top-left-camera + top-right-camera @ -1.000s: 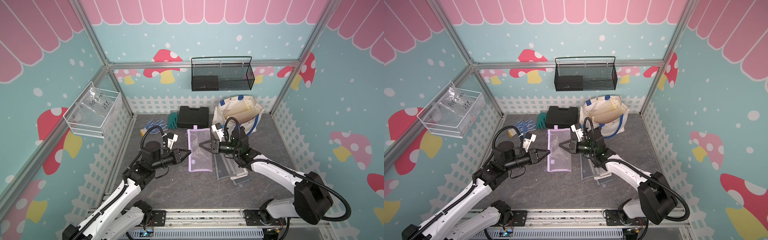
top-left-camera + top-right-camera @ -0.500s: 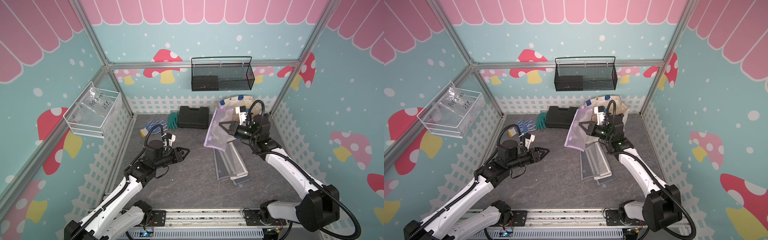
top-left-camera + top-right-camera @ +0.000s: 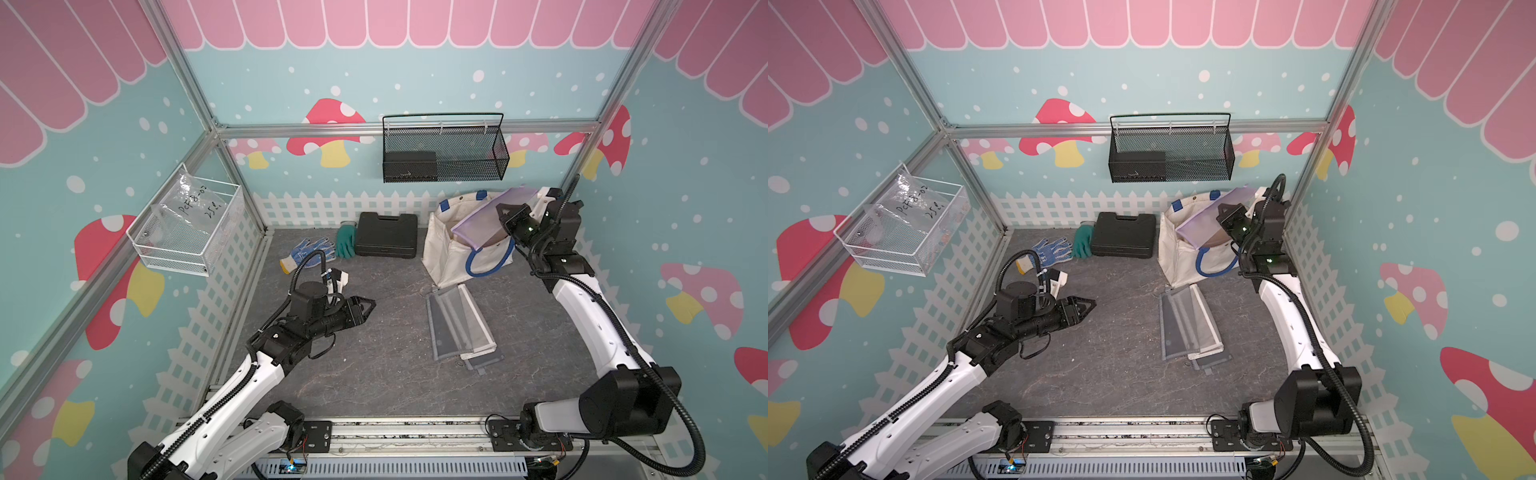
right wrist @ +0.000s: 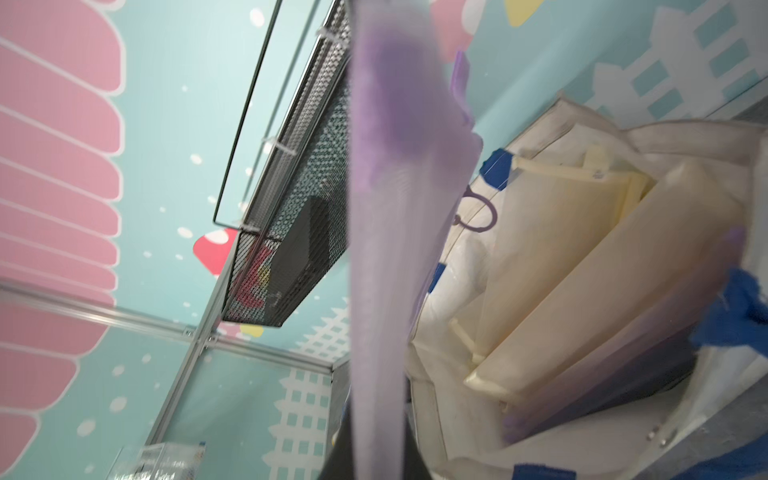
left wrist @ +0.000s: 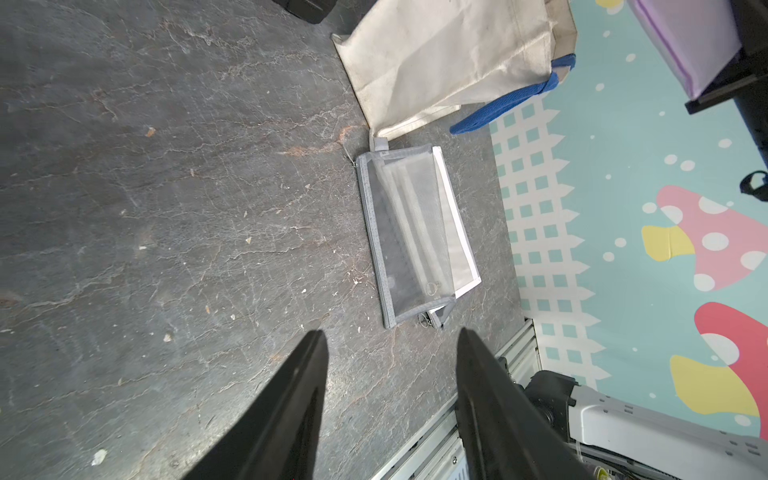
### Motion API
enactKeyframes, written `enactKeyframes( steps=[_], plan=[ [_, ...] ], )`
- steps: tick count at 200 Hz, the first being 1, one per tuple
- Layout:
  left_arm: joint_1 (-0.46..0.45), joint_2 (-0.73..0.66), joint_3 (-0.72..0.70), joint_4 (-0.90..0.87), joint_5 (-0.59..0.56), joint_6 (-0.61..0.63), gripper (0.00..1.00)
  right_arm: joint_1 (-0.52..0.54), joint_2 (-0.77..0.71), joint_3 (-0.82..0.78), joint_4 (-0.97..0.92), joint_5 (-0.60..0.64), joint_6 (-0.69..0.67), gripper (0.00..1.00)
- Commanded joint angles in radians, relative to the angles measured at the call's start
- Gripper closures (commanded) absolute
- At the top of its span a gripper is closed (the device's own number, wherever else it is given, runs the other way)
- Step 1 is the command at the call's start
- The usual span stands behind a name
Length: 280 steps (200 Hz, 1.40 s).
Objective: Put the pencil pouch into the canvas bag
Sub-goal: Place the pencil pouch in the canvas bag.
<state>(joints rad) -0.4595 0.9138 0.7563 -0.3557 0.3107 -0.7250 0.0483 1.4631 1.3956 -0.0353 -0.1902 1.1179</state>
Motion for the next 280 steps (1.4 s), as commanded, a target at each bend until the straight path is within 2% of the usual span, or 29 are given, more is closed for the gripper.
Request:
enactKeyframes(
  steps=[1,70,128,168,233,259,280],
  plan=[
    [0.005,-0.018,0.02,-0.009,-0.02,0.022,0.48,-0.002,0.05,0.051,-0.052,0.107,0.058,1.0],
    [0.005,-0.026,0.018,-0.007,-0.024,0.022,0.48,0.004,0.255,0.177,-0.092,0.143,0.088,1.0],
    [0.005,-0.029,0.022,-0.011,-0.039,0.021,0.48,0.019,0.39,0.226,-0.079,0.08,0.082,0.99],
    [0.005,-0.033,0.02,-0.012,-0.061,0.016,0.48,0.018,0.383,0.167,-0.061,0.047,0.054,0.8],
    [0.007,-0.013,0.006,0.023,-0.066,0.009,0.48,0.003,0.276,0.143,-0.082,-0.009,-0.085,0.34],
    [0.007,0.002,0.003,0.035,-0.065,0.009,0.48,-0.007,0.232,0.151,-0.122,-0.038,-0.13,0.26],
    [0.007,0.023,0.018,0.009,-0.068,0.022,0.48,-0.011,0.191,0.149,-0.159,-0.055,-0.168,0.24]
  ],
)
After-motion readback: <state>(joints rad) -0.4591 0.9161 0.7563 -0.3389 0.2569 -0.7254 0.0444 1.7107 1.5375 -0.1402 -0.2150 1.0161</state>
